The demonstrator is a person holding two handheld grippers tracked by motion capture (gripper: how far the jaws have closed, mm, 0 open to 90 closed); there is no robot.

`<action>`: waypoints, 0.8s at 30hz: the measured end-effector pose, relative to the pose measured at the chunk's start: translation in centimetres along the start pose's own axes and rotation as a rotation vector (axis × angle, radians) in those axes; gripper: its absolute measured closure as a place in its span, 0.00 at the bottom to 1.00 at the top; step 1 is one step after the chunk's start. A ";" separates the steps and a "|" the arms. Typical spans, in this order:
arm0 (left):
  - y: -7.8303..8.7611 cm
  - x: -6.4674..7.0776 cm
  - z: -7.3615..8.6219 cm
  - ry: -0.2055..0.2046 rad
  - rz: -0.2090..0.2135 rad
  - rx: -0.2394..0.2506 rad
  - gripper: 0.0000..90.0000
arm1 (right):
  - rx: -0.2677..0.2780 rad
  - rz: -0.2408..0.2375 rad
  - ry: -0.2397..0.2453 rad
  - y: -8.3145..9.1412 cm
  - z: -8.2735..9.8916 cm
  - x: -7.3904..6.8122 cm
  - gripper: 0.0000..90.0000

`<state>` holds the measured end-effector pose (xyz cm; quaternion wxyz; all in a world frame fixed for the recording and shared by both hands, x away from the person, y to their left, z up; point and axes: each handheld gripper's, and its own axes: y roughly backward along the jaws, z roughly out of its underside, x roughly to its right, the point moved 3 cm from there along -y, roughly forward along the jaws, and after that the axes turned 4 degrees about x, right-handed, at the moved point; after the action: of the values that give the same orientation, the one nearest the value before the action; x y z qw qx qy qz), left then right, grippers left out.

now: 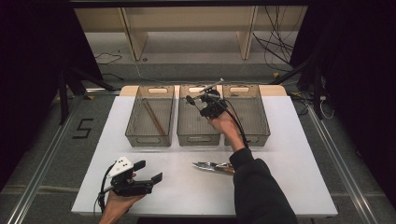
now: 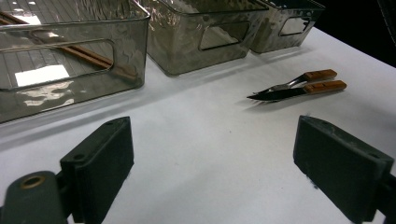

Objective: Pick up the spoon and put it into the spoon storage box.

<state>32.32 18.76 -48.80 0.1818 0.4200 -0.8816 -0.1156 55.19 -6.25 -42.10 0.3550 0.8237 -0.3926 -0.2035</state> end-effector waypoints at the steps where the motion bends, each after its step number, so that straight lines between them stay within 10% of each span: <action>1: 0.0 0.0 0.0 -0.001 0.000 -0.001 0.13 | 0.003 -0.003 0.001 -0.1 0.0 0.0 0.94; 5: 0.0 0.0 0.0 0.000 0.000 -0.001 0.13 | 0.001 -0.054 -0.002 0.1 0.0 -0.1 0.67; 24: -0.1 0.1 0.0 -0.003 0.001 -0.001 0.13 | 0.079 -0.176 0.130 4.9 1.9 -2.2 0.43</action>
<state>32.29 18.66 -48.84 0.1806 0.4193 -0.8820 -0.1166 50.21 -7.53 -39.60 0.3277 0.8798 -0.3025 -0.1644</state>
